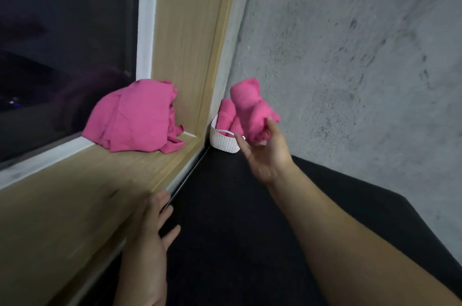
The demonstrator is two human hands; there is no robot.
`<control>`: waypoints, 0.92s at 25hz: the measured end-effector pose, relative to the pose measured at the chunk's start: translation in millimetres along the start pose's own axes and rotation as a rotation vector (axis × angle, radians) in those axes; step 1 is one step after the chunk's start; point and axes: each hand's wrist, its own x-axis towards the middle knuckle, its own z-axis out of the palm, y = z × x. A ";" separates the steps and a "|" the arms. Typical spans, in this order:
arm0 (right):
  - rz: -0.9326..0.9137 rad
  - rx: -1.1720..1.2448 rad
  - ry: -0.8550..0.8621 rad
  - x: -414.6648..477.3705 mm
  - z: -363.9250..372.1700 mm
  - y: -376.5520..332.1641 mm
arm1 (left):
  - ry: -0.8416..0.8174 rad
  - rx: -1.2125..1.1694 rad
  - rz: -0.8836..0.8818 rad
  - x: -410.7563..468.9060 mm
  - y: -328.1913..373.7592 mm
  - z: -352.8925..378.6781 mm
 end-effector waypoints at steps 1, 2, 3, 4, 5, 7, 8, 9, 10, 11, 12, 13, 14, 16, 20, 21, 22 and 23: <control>0.015 -0.055 -0.008 20.0 9.9 -1.3 | -0.008 0.006 0.012 3.5 0.3 0.0; 0.037 -0.145 0.006 35.0 12.0 4.1 | -0.007 0.017 0.016 6.3 0.9 -0.3; 0.069 -0.250 0.009 43.8 10.1 14.9 | -0.009 0.031 0.028 8.3 0.5 -2.8; 0.109 -0.347 -0.001 45.1 3.7 28.0 | -0.016 0.042 0.040 8.4 0.9 -5.0; 0.152 -0.409 -0.011 43.4 -6.2 41.0 | -0.015 0.055 0.047 9.5 -0.1 -7.8; 0.212 -0.449 -0.034 36.6 -21.0 57.2 | 0.000 0.084 0.058 10.6 -0.2 -12.2; 0.221 -0.469 -0.038 35.2 -25.3 61.1 | 0.007 0.093 0.062 11.0 0.9 -14.8; 0.225 -0.479 -0.032 34.8 -27.0 63.1 | 0.009 0.098 0.065 11.9 1.8 -17.9; 0.223 -0.481 -0.024 34.0 -26.1 62.1 | 0.003 0.102 0.070 12.5 2.8 -20.4; 0.221 -0.478 -0.023 34.6 -24.8 61.8 | 0.004 0.109 0.075 12.7 3.2 -23.4; 0.216 -0.481 -0.022 35.0 -23.9 62.2 | 0.011 0.116 0.080 12.4 4.4 -25.9; 0.210 -0.483 -0.022 35.6 -23.5 62.0 | 0.020 0.120 0.085 12.9 5.3 -27.2; 0.208 -0.492 -0.025 36.0 -22.5 62.4 | 0.026 0.119 0.090 12.9 6.8 -28.5; 0.209 -0.508 -0.036 36.1 -16.8 63.6 | 0.032 0.111 0.101 12.5 11.0 -29.4; 0.221 -0.559 -0.124 27.9 12.4 79.0 | 0.048 0.099 0.150 12.7 18.9 -34.8; 0.208 -0.580 -0.160 26.9 23.6 84.6 | 0.050 0.094 0.163 12.0 20.4 -35.9; 0.188 -0.615 -0.197 25.3 36.3 89.3 | 0.053 0.084 0.173 10.9 22.2 -36.5; 0.161 -0.672 -0.229 24.2 50.8 95.3 | 0.059 0.072 0.186 10.5 24.4 -37.7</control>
